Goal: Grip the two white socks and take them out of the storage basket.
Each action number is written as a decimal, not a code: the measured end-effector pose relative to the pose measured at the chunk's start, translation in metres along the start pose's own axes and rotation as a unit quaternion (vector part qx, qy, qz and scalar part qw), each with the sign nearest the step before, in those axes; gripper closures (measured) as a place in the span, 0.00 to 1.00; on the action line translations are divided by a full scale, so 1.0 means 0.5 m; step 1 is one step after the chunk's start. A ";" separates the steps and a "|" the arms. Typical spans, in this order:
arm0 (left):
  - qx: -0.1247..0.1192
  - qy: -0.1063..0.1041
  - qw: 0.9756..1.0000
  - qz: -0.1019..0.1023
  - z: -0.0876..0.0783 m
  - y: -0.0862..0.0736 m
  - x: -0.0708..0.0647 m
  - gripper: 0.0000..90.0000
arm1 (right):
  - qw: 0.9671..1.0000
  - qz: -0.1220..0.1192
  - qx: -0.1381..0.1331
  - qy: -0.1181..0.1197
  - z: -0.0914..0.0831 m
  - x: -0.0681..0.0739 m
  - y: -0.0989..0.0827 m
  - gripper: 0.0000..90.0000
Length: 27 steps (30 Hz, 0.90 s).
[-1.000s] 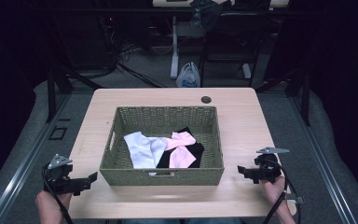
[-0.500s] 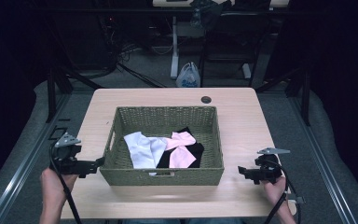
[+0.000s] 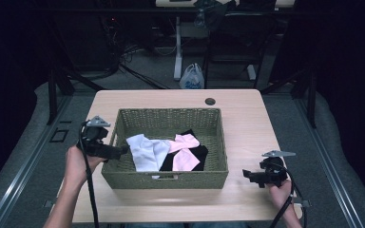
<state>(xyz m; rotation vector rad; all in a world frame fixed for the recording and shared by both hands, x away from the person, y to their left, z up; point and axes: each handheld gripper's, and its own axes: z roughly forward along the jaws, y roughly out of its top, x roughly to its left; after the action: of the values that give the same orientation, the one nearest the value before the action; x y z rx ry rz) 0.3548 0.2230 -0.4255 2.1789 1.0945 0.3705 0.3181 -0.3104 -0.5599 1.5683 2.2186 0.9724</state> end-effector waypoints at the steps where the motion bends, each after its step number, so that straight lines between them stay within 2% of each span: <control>1: 0.006 -0.006 1.000 0.006 0.014 0.015 -0.004 0.03 | 1.000 0.002 -0.002 0.002 0.000 0.000 0.000 0.16; 6: 0.022 -0.017 0.999 0.016 0.044 0.039 -0.013 0.04 | 1.000 0.002 -0.003 0.002 0.000 0.000 0.000 0.16; 8: 0.038 -0.026 0.999 0.021 0.070 0.052 -0.014 0.06 | 1.000 0.000 -0.004 0.003 0.000 -0.001 0.001 0.16; 15: 0.067 -0.035 0.997 0.018 0.124 0.071 -0.009 0.16 | 1.000 0.000 -0.004 0.004 0.000 -0.001 0.000 0.16; 16: 0.067 -0.035 0.997 0.018 0.124 0.071 -0.009 0.17 | 1.000 0.000 -0.004 0.004 0.000 -0.001 0.001 0.16; 23: 0.110 -0.029 0.993 0.003 0.176 0.075 0.003 0.27 | 1.000 0.001 -0.007 0.004 0.000 -0.002 0.000 0.16; 24: 0.110 -0.029 0.993 0.003 0.176 0.075 0.003 0.27 | 1.000 0.001 -0.007 0.004 0.000 -0.002 0.000 0.16; 27: 0.131 -0.029 0.991 0.001 0.198 0.078 0.005 0.29 | 1.000 0.001 -0.005 0.004 0.000 -0.002 0.000 0.16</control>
<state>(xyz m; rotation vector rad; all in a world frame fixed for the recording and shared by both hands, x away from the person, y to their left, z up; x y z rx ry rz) 0.4307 0.1655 -0.4726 2.4026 1.1628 0.1707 0.3185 -0.3111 -0.5597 1.5648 2.2147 0.9917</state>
